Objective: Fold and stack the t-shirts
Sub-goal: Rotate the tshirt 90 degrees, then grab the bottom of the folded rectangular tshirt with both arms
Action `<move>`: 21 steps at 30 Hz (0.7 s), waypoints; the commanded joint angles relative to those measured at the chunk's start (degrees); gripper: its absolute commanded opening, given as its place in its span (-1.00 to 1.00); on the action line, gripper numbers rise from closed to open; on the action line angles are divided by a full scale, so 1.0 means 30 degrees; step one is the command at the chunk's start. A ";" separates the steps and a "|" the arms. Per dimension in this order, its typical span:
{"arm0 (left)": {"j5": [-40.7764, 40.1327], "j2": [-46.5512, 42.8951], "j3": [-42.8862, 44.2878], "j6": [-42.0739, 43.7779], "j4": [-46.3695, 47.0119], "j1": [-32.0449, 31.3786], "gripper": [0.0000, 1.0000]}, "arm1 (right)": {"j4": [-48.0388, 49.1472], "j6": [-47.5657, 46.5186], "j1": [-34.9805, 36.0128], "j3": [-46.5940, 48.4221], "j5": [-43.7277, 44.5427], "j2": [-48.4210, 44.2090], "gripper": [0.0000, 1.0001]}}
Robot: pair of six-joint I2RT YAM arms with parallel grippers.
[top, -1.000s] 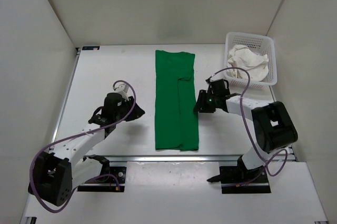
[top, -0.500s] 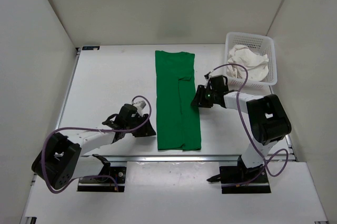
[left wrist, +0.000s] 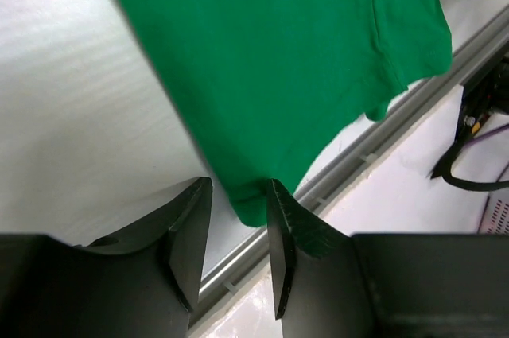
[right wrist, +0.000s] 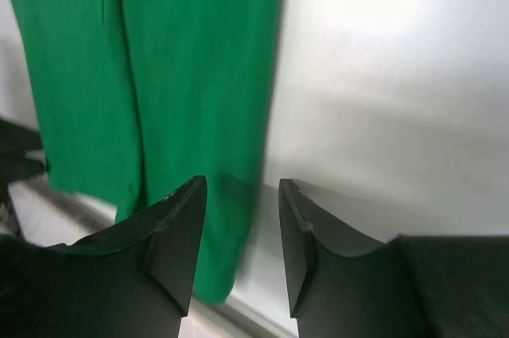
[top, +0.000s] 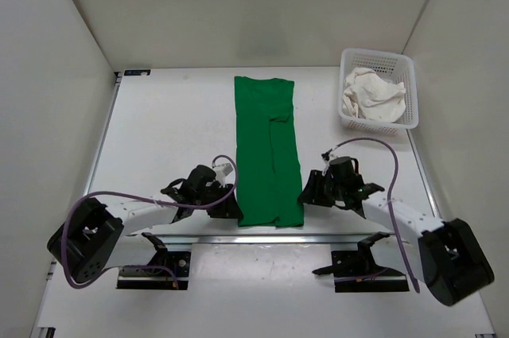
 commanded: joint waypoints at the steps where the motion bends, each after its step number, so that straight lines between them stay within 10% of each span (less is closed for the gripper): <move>1: -0.0029 -0.0339 -0.0510 -0.0260 -0.0794 -0.0345 -0.10 | -0.2153 0.1668 0.1176 -0.1675 0.0331 -0.2202 -0.19; 14: 0.0173 -0.0252 -0.0363 -0.0580 -0.0912 -0.1428 -0.25 | -0.2947 0.4688 0.3699 -0.3377 -0.0694 -0.4816 -0.62; 21: 0.0116 -0.1388 -0.0859 -0.0846 -0.1348 -0.1400 -0.97 | -0.3648 0.5098 0.5510 -0.2881 -0.0314 -0.5110 -0.99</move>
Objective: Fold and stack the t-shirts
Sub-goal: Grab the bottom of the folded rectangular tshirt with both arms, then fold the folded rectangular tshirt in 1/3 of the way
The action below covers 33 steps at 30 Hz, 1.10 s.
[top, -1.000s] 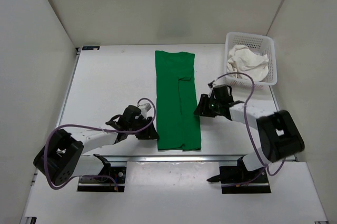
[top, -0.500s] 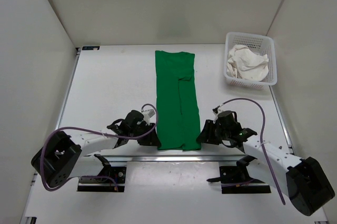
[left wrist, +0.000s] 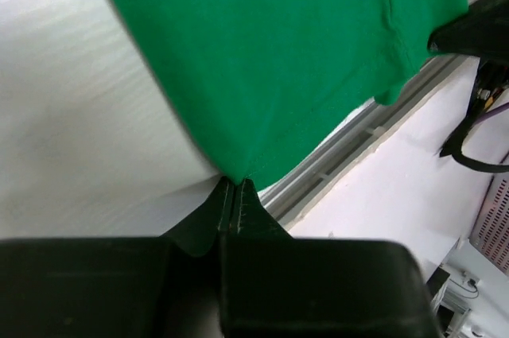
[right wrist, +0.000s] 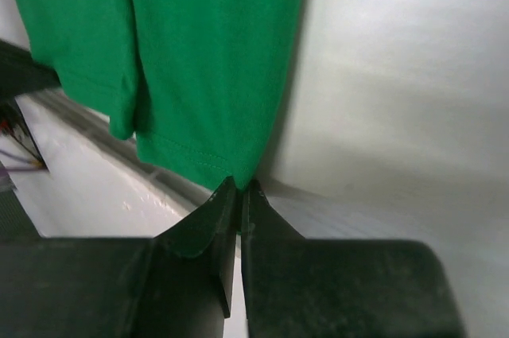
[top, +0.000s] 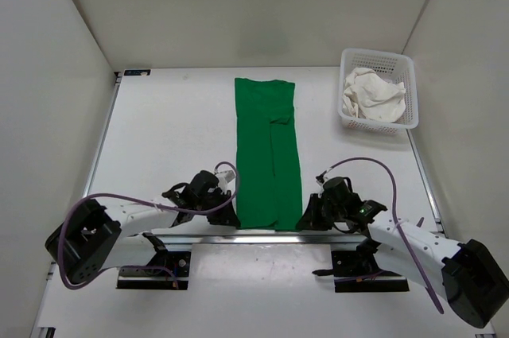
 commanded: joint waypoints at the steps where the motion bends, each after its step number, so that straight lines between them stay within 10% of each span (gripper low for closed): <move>1: -0.0066 -0.1538 -0.0729 -0.0204 -0.1631 -0.0008 -1.00 | -0.1673 0.0662 0.1689 0.0217 0.0343 -0.0338 -1.00; 5: 0.0340 -0.5455 -0.0819 -0.0789 -0.4214 0.1103 -1.00 | -0.3752 0.0550 0.3156 0.2055 0.1189 -0.0691 -0.99; 10: 0.0842 -0.5998 0.1639 0.0232 -0.5478 0.3446 -1.00 | -0.4198 -0.3227 -0.1429 0.5076 0.0521 0.0332 -0.98; 33: -0.5635 1.2400 1.8336 0.3311 -0.4276 0.7111 -0.99 | 0.1195 -0.8243 -0.8033 1.9050 0.0050 1.8259 -1.00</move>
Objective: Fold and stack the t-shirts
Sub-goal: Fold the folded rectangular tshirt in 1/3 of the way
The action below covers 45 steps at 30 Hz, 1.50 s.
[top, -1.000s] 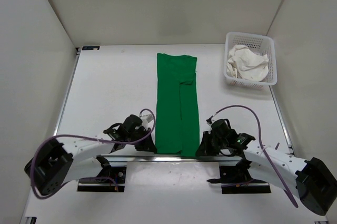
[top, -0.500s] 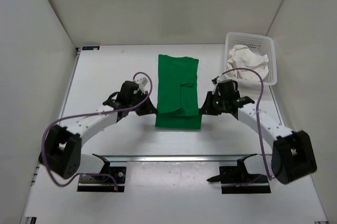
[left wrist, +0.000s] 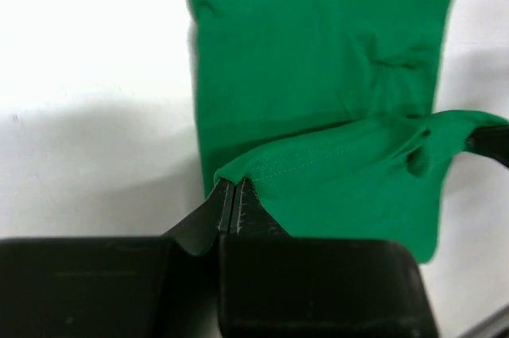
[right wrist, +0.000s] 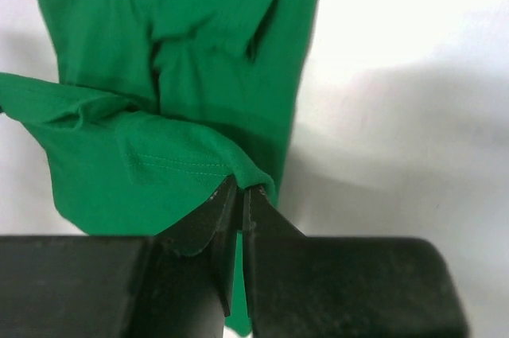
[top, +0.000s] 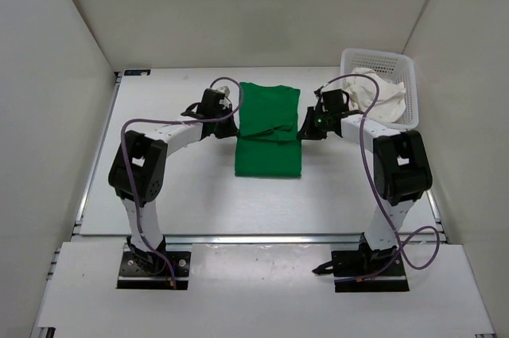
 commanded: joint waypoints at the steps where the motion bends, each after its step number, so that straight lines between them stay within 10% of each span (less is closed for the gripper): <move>1: -0.0855 0.0854 0.1547 0.0585 -0.0584 0.0474 -0.97 | 0.0634 -0.0707 -0.0405 0.1880 -0.0110 0.1250 -1.00; 10: -0.0268 -0.1804 0.0174 -0.0585 0.1614 0.1002 0.11 | 0.0810 -0.0505 -0.0874 0.1886 -0.0259 -0.0031 -0.51; 14: 0.0197 -0.4439 -0.2630 -0.1404 0.3162 -0.0252 0.08 | 0.1507 -0.0128 -0.0261 -0.0390 0.0853 -0.2604 -0.31; 19: 0.0962 -0.5091 -0.6821 -0.3159 0.6618 -0.1927 0.00 | 0.4116 0.0316 0.1117 -0.3239 -0.0840 -0.3553 -1.00; 34: 0.1577 -0.4355 -1.0138 -0.3398 0.7533 -0.2163 -0.10 | 0.3002 -0.0361 0.2586 0.4519 -0.1079 0.5002 -1.00; 45: 0.1343 -0.6996 -1.1370 -0.3251 0.6655 -0.1460 0.06 | 0.5724 0.1248 0.1850 0.1102 -0.1253 0.0856 -1.00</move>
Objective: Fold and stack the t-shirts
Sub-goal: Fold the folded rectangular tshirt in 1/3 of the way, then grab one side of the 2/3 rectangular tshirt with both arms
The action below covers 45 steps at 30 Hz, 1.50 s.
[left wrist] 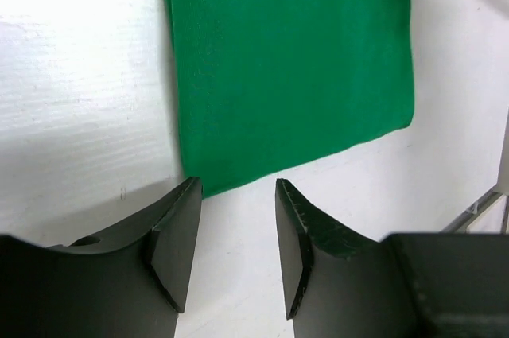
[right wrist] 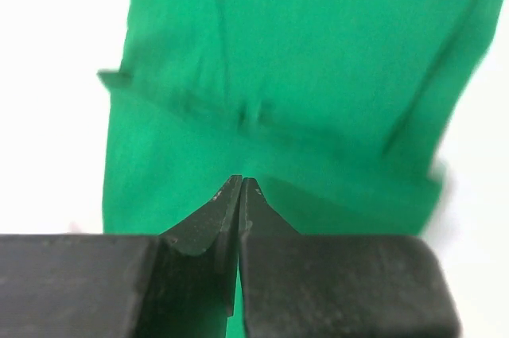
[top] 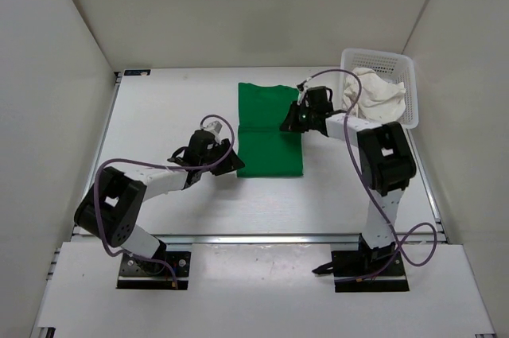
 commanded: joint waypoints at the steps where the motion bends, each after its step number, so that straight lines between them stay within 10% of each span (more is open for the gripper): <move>1: 0.0097 -0.0351 -0.0267 0.0180 -0.0216 0.0427 0.07 | 0.2107 0.1040 0.0175 -0.3314 -0.0161 -0.4169 -1.00; 8: 0.0335 0.1465 0.0025 0.0151 0.0163 0.0429 0.03 | 0.3636 0.2771 -0.0880 -1.1579 0.0425 -0.9887 -0.16; 13: 0.0976 0.2404 -0.0063 -0.0230 0.0750 0.0370 -0.02 | 0.2929 0.2449 -0.1261 -1.3756 0.0542 -1.1124 -0.08; 21: 0.0654 0.2552 -0.0006 -0.0258 0.0750 -0.0069 -0.28 | 0.4425 0.2830 -0.1058 -1.4785 -0.0250 -0.9926 -0.15; 33: 0.0918 0.1324 -0.0471 0.0268 -0.0799 -0.0391 -1.00 | 0.4781 0.3210 -0.0530 -1.5808 -0.0632 -1.0654 -0.99; 45: 0.1503 -1.2578 -0.6567 -0.0636 -0.8444 -0.1566 -1.00 | -0.2601 0.6548 0.6766 -2.0470 0.2533 -2.1252 -1.00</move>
